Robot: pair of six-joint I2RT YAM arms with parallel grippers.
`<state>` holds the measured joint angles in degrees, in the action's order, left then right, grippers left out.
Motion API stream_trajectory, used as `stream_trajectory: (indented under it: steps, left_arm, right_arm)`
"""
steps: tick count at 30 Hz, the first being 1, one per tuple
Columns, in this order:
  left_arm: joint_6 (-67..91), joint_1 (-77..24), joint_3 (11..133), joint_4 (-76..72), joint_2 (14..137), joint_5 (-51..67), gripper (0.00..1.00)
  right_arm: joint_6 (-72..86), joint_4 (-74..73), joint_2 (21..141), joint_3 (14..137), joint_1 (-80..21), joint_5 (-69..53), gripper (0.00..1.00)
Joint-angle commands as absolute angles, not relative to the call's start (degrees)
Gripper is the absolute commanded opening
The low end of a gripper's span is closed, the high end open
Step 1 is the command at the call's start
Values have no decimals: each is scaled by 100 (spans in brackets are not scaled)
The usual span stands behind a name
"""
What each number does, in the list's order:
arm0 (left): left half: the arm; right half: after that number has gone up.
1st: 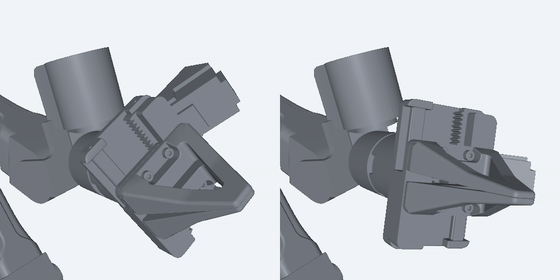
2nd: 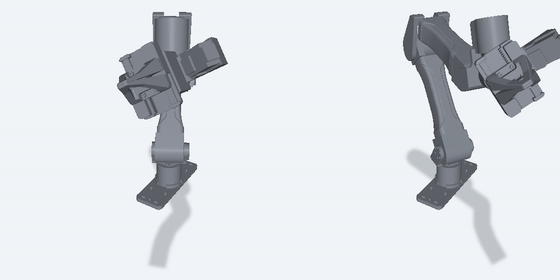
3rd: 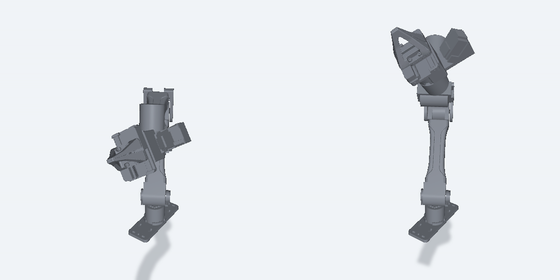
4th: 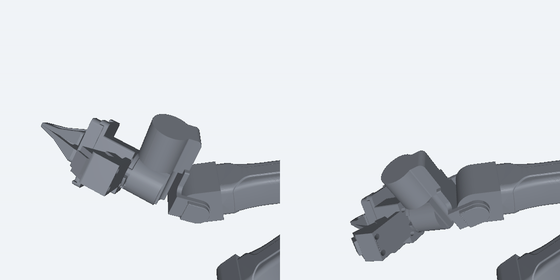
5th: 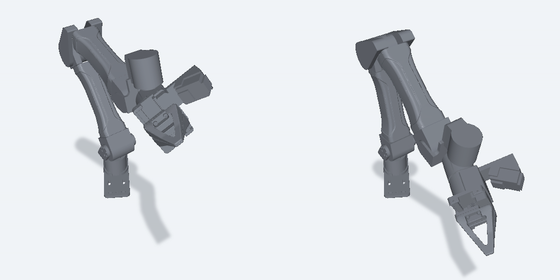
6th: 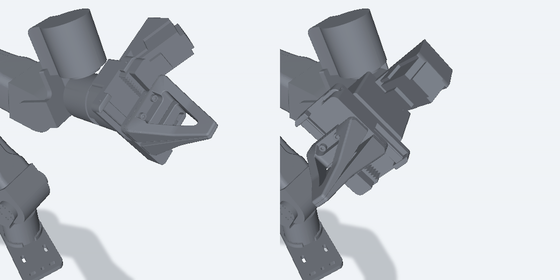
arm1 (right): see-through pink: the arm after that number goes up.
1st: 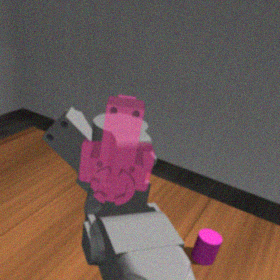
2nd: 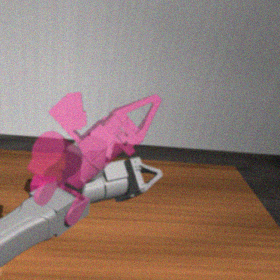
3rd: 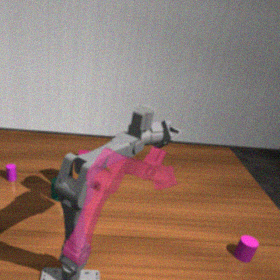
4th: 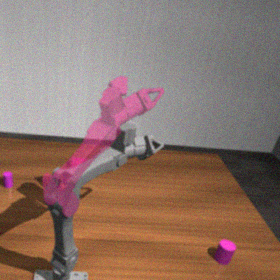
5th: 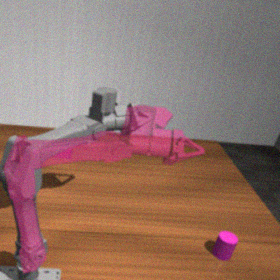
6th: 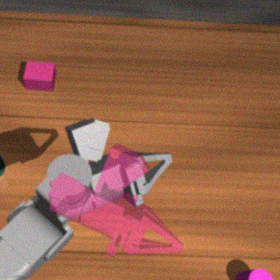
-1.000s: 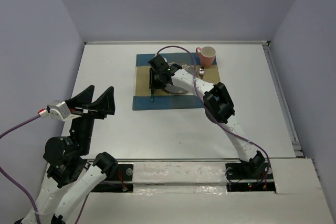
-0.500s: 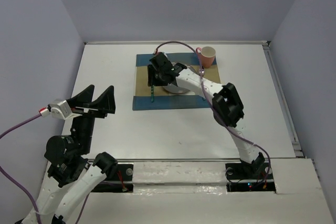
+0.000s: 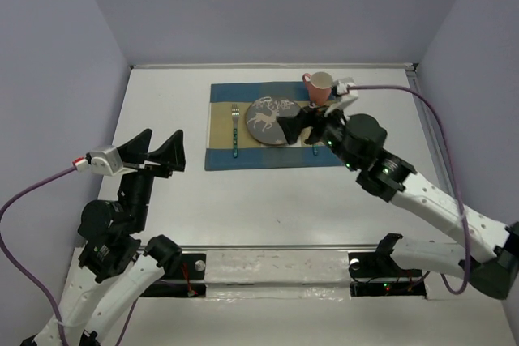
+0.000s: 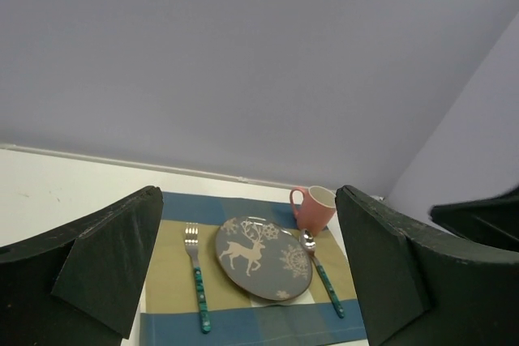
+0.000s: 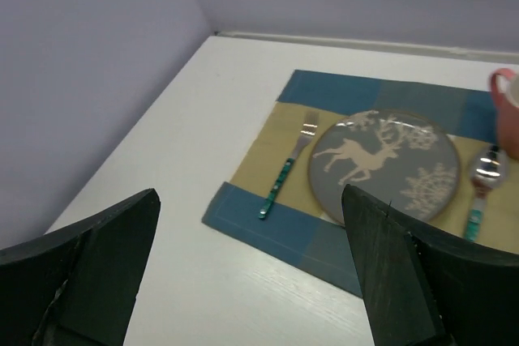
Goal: Set the dinner table for one person
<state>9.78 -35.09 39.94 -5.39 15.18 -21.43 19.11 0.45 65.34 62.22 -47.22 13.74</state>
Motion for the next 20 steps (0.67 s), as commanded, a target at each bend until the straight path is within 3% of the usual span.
stream_trajectory:
  steps: [1, 6, 20]
  left_arm:
    - [826, -3375, 3946, -852, 1757, -2127, 99]
    - [896, -3033, 3929, -914, 2056, -1873, 99]
    - [975, -2742, 4025, -993, 2320, -1450, 99]
  right_arm:
    - [1310, 554, 5460, 5065, -4729, 2442, 100]
    - [1239, 554, 4309, 4272, -4729, 3006, 100]
    - [835, 370, 3543, 4289, -4729, 2988, 100]
